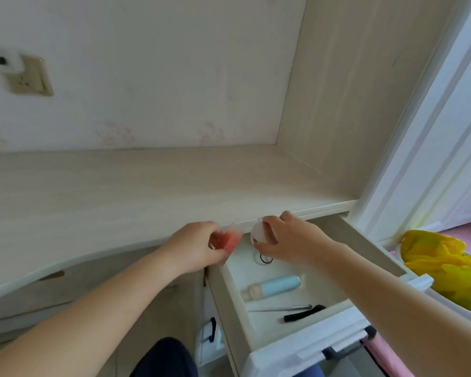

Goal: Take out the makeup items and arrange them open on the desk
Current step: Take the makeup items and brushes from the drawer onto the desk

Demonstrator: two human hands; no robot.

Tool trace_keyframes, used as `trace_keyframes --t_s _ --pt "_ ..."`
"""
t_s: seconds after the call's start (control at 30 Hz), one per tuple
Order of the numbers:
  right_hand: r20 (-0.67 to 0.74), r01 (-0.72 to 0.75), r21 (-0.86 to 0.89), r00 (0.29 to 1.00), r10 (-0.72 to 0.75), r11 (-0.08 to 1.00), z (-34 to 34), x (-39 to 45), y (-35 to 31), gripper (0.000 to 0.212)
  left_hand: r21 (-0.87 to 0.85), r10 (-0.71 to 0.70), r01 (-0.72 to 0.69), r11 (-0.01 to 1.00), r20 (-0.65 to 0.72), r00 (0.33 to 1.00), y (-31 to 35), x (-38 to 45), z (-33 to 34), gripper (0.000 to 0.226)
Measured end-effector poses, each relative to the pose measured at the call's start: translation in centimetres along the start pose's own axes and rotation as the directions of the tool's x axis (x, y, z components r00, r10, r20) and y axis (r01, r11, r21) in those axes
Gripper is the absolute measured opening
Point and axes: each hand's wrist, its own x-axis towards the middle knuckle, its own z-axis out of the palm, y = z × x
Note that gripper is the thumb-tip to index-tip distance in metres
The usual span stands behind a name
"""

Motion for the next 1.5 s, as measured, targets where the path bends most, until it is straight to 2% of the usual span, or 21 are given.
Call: trace_keyframes --t_s 0.17,0.23,0.33,0.47,0.53,0.63,0.67,0.73,0.8,1.03,1.13,1.23,1.37,1.47,1.5 --pt "-0.071 0.159 -0.01 0.985 -0.159 0.987 -2.4 4.2 -6.2 0.072 -0.067 -0.122 0.112 0.991 -0.169 0.978 -4.5 -2.3 -6.2 0.019" --pt "-0.087 0.214 -0.005 0.973 -0.213 0.977 -3.2 6.2 -8.8 0.068 -0.103 -0.186 0.166 0.981 -0.235 0.954 -6.8 -3.3 -8.5 0.019" --pt "-0.088 0.292 0.027 0.953 -0.289 0.956 -3.9 8.9 -13.0 0.049 -0.138 -0.26 0.227 0.964 -0.314 0.913 -10.4 -4.8 -11.4 0.019" --pt "-0.078 0.408 -0.016 0.91 -0.408 0.913 -3.8 12.7 -19.6 0.047 -0.239 -0.358 0.279 0.93 -0.421 0.833 -15.5 -6.6 -14.8 0.019" --pt "-0.036 0.429 -0.011 0.903 -0.429 0.903 -3.2 13.8 -21.9 0.057 -0.287 -0.39 0.282 0.915 -0.456 0.8 -17.4 -7.2 -15.6 0.019" --pt "-0.045 0.461 0.071 0.887 -0.459 0.884 -1.7 15.7 -25.8 0.063 -0.346 -0.456 0.313 0.885 -0.505 0.732 -20.7 -8.0 -16.8 0.018" --pt "-0.063 0.529 0.026 0.848 -0.526 0.848 -2.4 20.1 -30.4 0.073 -0.383 -0.486 0.309 0.871 -0.577 0.657 -24.5 -7.5 -19.9 0.017" --pt "-0.046 0.505 0.093 0.863 -0.503 0.858 -2.3 21.1 -32.2 0.088 -0.413 -0.516 0.32 0.853 -0.573 0.637 -26.5 -7.2 -20.6 0.016" --pt "-0.054 0.523 0.135 0.852 -0.521 0.842 -1.1 22.6 -34.0 0.089 -0.432 -0.542 0.332 0.838 -0.595 0.594 -28.3 -6.8 -21.2 0.017" --pt "-0.01 0.392 0.391 0.906 -0.422 0.833 1.2 26.6 -37.1 0.093 -0.519 -0.601 0.316 0.794 -0.596 0.532 -32.0 -3.6 -22.7 0.015" --pt "-0.015 0.336 0.464 0.928 -0.372 0.82 2.3 28.4 -38.7 0.084 -0.506 -0.605 0.335 0.794 -0.607 0.516 -33.8 -2.2 -23.1 0.017" --pt "-0.067 0.336 0.467 0.936 -0.346 0.818 3.3 29.9 -39.8 0.062 -0.497 -0.61 0.354 0.792 -0.619 0.496 -35.3 -1.2 -23.4 0.018" --pt "-0.112 0.352 0.472 0.933 -0.341 0.809 4.1 31.4 -40.6 0.067 -0.48 -0.61 0.377 0.793 -0.633 0.477 -36.5 -0.6 -23.5 0.019" --pt "-0.158 0.384 0.448 0.923 -0.352 0.807 4.7 32.2 -40.9 0.047 -0.46 -0.594 0.378 0.803 -0.667 0.45 -36.9 -0.6 -23.4 0.019" --pt "-0.166 0.391 0.444 0.92 -0.355 0.806 4.9 32.3 -41.1 0.049 -0.455 -0.592 0.382 0.805 -0.668 0.451 -36.9 -0.6 -23.4 0.02"
